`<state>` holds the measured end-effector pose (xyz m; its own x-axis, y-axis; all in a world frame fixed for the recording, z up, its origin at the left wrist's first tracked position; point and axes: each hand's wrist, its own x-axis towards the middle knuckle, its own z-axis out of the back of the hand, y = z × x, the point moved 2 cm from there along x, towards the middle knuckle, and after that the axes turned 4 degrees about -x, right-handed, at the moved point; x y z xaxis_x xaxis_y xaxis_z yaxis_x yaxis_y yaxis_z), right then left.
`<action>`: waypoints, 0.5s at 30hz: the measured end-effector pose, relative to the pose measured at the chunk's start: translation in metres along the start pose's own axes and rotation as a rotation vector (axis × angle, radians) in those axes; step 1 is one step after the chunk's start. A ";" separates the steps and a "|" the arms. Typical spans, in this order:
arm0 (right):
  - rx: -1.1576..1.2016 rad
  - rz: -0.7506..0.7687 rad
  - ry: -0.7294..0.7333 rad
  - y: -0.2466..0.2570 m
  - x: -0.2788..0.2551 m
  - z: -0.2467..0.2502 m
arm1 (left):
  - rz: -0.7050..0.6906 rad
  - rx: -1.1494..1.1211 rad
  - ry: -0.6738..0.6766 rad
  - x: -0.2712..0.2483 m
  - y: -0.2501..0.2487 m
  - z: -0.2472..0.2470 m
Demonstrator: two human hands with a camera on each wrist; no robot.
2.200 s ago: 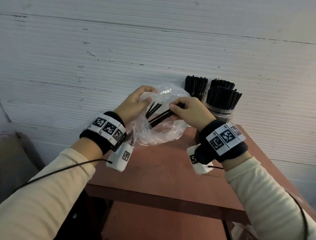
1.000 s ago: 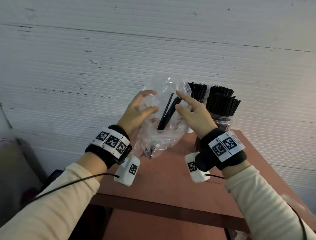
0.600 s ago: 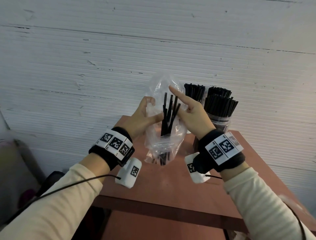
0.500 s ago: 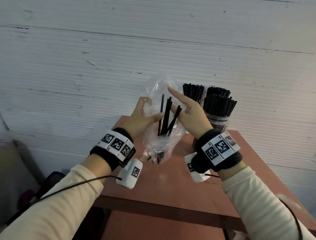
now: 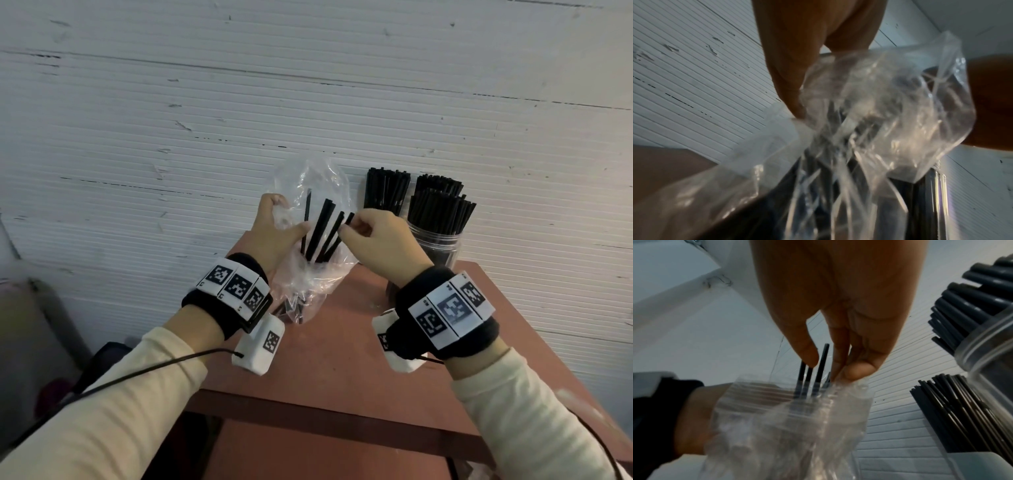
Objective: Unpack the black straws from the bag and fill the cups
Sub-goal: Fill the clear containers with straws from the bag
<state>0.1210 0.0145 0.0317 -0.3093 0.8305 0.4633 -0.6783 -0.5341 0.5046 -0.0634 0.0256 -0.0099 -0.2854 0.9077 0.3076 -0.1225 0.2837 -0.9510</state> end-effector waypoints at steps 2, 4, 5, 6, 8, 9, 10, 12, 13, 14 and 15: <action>-0.049 -0.013 0.020 0.002 0.002 -0.003 | -0.042 0.085 -0.033 0.000 -0.002 -0.002; -0.048 -0.024 0.048 0.003 0.004 -0.005 | -0.061 0.116 -0.054 0.000 -0.004 -0.003; -0.039 -0.028 0.075 0.003 0.005 -0.007 | -0.068 0.124 -0.053 -0.001 -0.005 -0.004; -0.028 -0.029 0.100 0.004 0.005 -0.008 | -0.070 0.134 -0.052 -0.002 -0.004 -0.004; -0.001 -0.018 0.109 0.006 0.005 -0.010 | -0.082 0.144 -0.030 -0.004 -0.007 -0.006; 0.013 -0.011 0.093 0.006 0.006 -0.012 | -0.093 0.144 -0.018 -0.005 -0.008 -0.008; 0.021 -0.008 0.071 0.005 0.007 -0.014 | -0.110 0.139 -0.009 -0.005 -0.009 -0.009; 0.053 -0.040 0.034 0.000 0.012 -0.018 | -0.147 0.130 0.013 -0.006 -0.010 -0.011; 0.090 -0.083 0.028 -0.004 0.014 -0.019 | -0.158 0.126 0.020 -0.006 -0.010 -0.011; 0.140 -0.129 0.028 -0.008 0.016 -0.021 | -0.162 0.117 0.027 -0.007 -0.011 -0.011; 0.196 -0.168 0.036 -0.010 0.017 -0.022 | -0.154 0.087 0.044 -0.010 -0.012 -0.011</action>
<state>0.1081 0.0378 0.0183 -0.2290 0.9134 0.3366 -0.5810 -0.4057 0.7056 -0.0482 0.0166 -0.0023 -0.2156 0.8686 0.4461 -0.2436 0.3945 -0.8860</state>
